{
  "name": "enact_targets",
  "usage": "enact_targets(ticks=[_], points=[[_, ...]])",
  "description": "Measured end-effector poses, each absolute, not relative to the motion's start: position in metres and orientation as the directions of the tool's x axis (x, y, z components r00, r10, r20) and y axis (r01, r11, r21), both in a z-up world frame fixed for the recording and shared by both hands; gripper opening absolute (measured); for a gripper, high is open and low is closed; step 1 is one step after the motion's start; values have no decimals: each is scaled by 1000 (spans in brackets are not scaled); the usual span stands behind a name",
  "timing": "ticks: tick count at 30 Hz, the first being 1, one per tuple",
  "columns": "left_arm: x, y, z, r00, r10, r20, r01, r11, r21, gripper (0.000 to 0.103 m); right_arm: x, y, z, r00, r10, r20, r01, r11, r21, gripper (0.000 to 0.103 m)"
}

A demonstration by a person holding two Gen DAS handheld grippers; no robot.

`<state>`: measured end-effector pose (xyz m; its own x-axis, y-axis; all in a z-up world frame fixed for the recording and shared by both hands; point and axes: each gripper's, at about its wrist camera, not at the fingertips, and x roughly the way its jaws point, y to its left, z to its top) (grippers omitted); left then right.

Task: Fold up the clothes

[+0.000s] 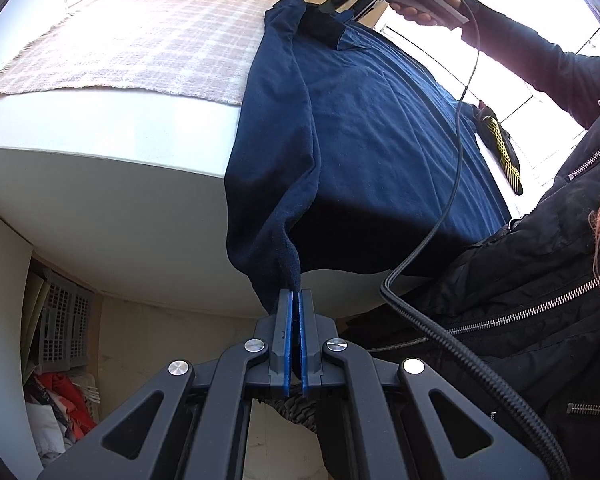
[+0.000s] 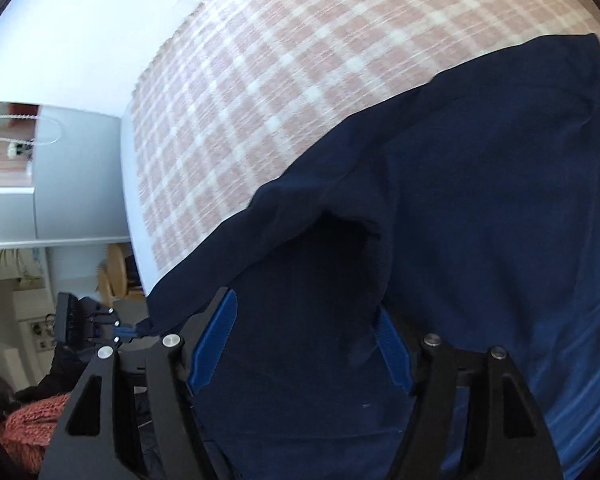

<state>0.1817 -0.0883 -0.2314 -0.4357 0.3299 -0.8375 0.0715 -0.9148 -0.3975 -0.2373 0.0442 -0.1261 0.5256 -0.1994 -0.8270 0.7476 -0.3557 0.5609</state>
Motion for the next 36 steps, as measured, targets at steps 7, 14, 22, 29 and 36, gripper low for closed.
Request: enact_targets(ticks=[7,14,22,29,36], points=[[183,-89,-233,-435,333,-836,73,-913,-401,2,-338,86,-150,377,-305,-874,752,-451,481,67],[183,-87,-233,-439,334,-834,73,-912,-403,2,-406,46,-170,132,-142,-981,709,-678,194,67],[184,-87,-229,-452,328,-830,72,-914,-400,2,-422,13,-204,105,31,-994,654,-756,45,67],[184,-89,-231,-460,326,-826,77,-912,-403,2,-433,20,-205,82,50,-995,654,-756,17,54],[185,-88,-229,-474,321,-820,71,-914,-399,2,-451,44,-195,102,-26,-994,625,-776,84,10]])
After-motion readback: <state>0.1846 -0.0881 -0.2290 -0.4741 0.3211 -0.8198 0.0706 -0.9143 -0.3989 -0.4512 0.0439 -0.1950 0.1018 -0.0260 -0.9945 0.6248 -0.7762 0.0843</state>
